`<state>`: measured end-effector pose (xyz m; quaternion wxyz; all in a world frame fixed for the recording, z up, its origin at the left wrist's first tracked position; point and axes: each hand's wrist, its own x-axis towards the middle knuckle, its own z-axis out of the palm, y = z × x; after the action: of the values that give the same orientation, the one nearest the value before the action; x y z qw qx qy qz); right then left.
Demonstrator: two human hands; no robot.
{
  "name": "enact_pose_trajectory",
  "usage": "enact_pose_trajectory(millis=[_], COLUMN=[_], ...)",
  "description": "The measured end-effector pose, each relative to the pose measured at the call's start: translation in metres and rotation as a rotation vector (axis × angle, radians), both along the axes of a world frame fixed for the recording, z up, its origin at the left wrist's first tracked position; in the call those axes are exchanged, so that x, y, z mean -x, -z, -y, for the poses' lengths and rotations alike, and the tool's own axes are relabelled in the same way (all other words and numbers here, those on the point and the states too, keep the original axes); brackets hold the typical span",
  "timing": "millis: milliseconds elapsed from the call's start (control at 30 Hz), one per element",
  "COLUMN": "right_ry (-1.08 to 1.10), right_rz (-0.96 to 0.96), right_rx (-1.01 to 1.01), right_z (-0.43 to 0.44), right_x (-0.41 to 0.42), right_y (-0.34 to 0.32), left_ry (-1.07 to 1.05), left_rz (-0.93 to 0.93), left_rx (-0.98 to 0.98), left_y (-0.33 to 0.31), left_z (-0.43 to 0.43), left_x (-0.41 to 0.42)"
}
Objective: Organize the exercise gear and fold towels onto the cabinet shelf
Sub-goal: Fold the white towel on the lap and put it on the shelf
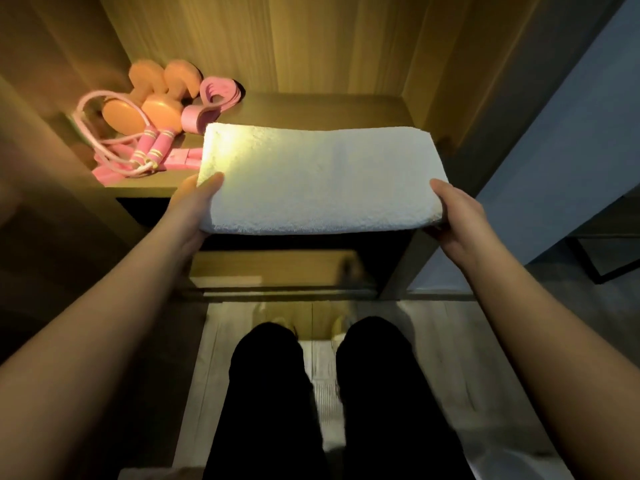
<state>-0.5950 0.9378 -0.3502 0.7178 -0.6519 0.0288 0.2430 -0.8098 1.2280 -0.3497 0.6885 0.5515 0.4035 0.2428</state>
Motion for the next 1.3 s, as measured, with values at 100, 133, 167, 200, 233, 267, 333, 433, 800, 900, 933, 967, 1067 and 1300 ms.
enact_pose_trajectory(millis=[100,133,167,200,233,267,333,433,800,900,933,967,1067,1300], right_ry=[0.038,0.046,0.056,0.071,0.093,0.126,0.204,0.3,0.128,-0.132,-0.211,-0.3,-0.548,-0.611], right_rz=[-0.011,-0.022,-0.043,-0.076,-0.121,-0.173,-0.272,-0.323,0.009,0.611,0.813,0.985,1.236,1.359], right_rx=[-0.077,-0.119,-0.169,-0.224,-0.279,-0.327,-0.379,-0.373,0.097,0.558,0.642,0.744,1.054,1.294], right_z=[-0.026,-0.033,-0.04,-0.045,-0.05,-0.054,-0.059,-0.064,-0.052,-0.044,-0.048,-0.054,-0.076,-0.088], right_x=[-0.029,-0.038,-0.046,-0.053,-0.059,-0.063,-0.065,-0.066,-0.042,-0.033,-0.033,-0.034,-0.042,-0.059], right_y=[0.0,0.001,0.002,0.005,0.008,0.012,0.024,0.041,0.024,0.025,0.024,0.022,0.019,0.036], left_ry=[0.013,0.009,-0.004,-0.019,-0.024,-0.024,-0.033,-0.027,0.091,0.381,0.476,0.551,0.648,0.63], left_rz=[0.002,0.0,-0.005,-0.019,-0.036,-0.058,-0.137,-0.254,-0.42,-0.443,-0.499,-0.57,-0.788,-0.908], left_rx=[-0.06,-0.077,-0.099,-0.124,-0.15,-0.166,-0.155,-0.172,-0.915,-1.334,-1.4,-1.451,-1.6,-1.755], left_y=[-0.004,-0.004,-0.003,0.0,0.004,0.009,0.019,0.028,0.016,0.012,0.011,0.01,0.013,0.023], left_z=[-0.027,-0.034,-0.039,-0.043,-0.046,-0.048,-0.051,-0.062,-0.034,-0.023,-0.021,-0.019,-0.013,-0.018], left_x=[-0.032,-0.041,-0.05,-0.06,-0.07,-0.08,-0.095,-0.108,-0.099,-0.092,-0.094,-0.096,-0.105,-0.121])
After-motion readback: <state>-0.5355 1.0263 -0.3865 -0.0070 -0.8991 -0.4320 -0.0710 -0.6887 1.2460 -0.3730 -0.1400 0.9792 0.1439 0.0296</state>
